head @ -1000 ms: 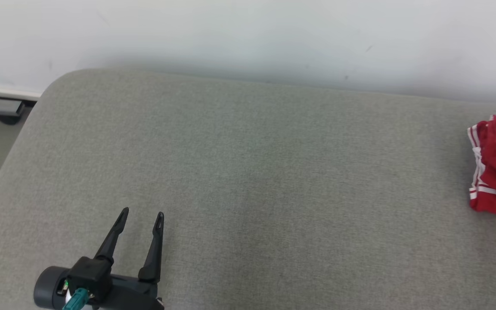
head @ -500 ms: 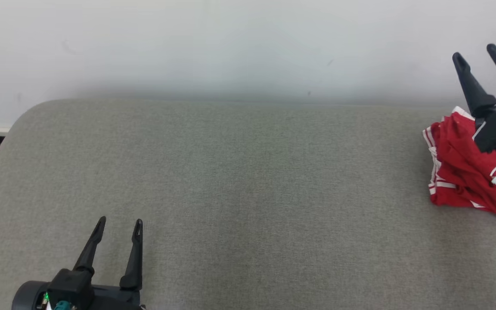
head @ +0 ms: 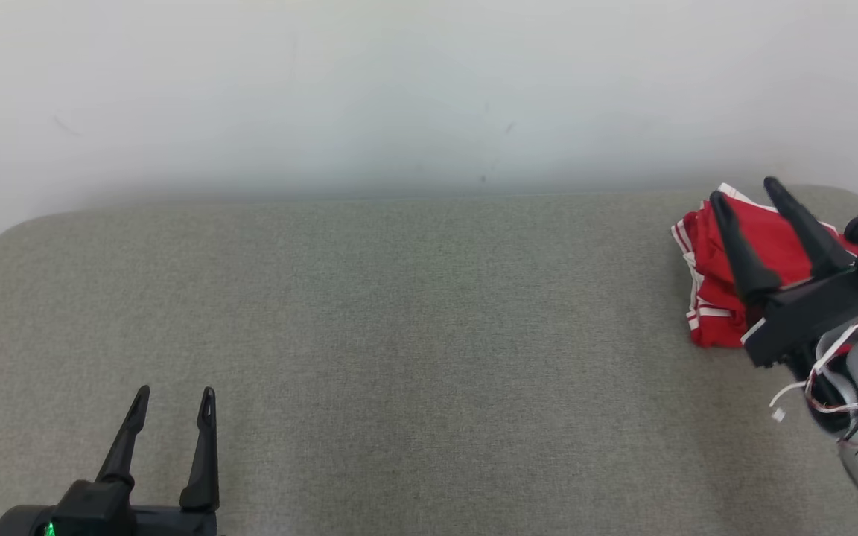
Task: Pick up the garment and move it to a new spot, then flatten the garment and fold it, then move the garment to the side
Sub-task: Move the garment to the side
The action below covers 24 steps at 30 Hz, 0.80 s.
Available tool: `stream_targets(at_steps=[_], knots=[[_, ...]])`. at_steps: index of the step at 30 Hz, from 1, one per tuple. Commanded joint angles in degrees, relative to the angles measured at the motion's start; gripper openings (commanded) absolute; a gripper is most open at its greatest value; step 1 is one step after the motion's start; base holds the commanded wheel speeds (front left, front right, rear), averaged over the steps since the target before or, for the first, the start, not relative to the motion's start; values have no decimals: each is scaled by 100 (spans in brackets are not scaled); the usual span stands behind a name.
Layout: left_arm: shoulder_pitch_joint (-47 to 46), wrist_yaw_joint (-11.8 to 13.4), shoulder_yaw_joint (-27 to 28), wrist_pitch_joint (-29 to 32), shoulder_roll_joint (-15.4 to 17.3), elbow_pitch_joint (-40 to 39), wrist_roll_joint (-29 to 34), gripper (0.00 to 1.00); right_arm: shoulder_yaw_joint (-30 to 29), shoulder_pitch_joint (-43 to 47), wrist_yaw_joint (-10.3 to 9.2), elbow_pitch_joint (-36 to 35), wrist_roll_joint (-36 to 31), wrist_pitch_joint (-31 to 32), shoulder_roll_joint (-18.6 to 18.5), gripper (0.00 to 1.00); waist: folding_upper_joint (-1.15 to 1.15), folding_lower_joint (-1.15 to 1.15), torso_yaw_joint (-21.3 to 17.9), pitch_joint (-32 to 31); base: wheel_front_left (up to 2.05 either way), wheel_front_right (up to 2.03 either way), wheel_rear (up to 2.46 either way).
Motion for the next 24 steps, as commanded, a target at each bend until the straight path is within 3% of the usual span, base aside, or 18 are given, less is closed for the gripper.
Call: stream_targets(at_steps=[1, 12, 24], knots=[[92, 37, 31, -24, 42, -35, -16, 100, -133, 178, -7, -75, -101, -25, 99, 100, 0, 0, -89, -75, 0, 0, 0], [246, 236, 168, -24, 22, -221, -21, 100, -932, 1197, -7, -599, -744, -3, 583, 100, 0, 0, -186, -215, 0, 0, 0], [451, 413, 394, -24, 60, -290, -119, 100, -1734, 1982, -7, -1069, -1882, 360, 1099, 100, 0, 0, -194, -366, 0, 0, 0]])
